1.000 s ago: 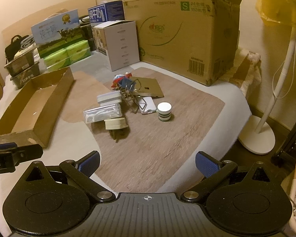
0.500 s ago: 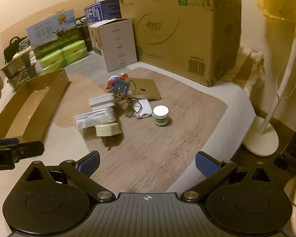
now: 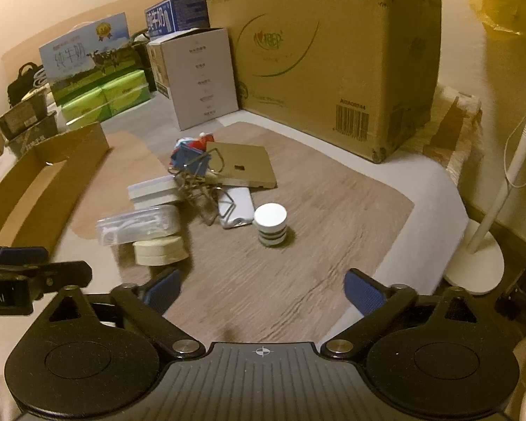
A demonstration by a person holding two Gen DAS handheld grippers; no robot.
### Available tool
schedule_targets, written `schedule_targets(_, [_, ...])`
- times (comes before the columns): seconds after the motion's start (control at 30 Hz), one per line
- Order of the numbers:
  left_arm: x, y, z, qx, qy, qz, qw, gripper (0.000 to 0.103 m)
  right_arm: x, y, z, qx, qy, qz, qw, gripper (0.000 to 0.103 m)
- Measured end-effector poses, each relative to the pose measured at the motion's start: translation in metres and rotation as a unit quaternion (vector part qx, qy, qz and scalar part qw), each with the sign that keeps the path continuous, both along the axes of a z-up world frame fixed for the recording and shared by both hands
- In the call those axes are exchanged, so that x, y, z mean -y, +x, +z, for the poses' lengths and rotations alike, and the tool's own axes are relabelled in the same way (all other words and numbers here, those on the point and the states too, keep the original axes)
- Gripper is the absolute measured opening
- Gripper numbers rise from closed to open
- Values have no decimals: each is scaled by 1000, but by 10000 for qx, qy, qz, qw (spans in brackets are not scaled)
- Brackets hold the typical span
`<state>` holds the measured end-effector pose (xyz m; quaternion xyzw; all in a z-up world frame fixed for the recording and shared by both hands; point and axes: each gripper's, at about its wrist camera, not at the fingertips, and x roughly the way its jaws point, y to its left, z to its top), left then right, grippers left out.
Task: Organize rigid objects
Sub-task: 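Reach the left tool to the cream plug adapter and grasp it, then grasp the white striped jar with the right tool while the left tool lifts the plug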
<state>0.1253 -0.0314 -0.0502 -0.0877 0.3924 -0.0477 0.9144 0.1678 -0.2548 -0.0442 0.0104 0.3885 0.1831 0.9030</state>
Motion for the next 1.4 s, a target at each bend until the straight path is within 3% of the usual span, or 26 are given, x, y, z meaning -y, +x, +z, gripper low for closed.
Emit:
schedule_targets(0.3, [21, 29, -19, -21, -31, -138, 9999, 67, 9, 35, -16, -4, 24, 261, 9997, 80])
schedule_targets(0.6, [38, 52, -32, 15, 100, -125, 9999, 63, 15, 53, -25, -17, 22, 291, 9996, 80])
schedule_targets(0.7, [41, 60, -36, -11, 200, -95, 9998, 56, 15, 57, -28, -12, 38, 351, 9994, 80])
schedule_targets(0.8, [41, 64, -41, -60, 272, -45, 9996, 41, 14, 60, -32, -20, 47, 414, 9991, 80])
schedule_targets(1.07, [39, 55, -35, -92, 248, -152, 9995, 39, 3, 70, -39, 54, 6, 694, 9976, 77])
schedule_targets(1.27, [35, 42, -29, -144, 83, -237, 9996, 39, -9, 78, -43, 135, -52, 764, 9970, 63])
schedule_targets(1.4, [35, 36, -27, -152, 74, -290, 9994, 39, -15, 81, -48, 158, -247, 805, 9963, 43])
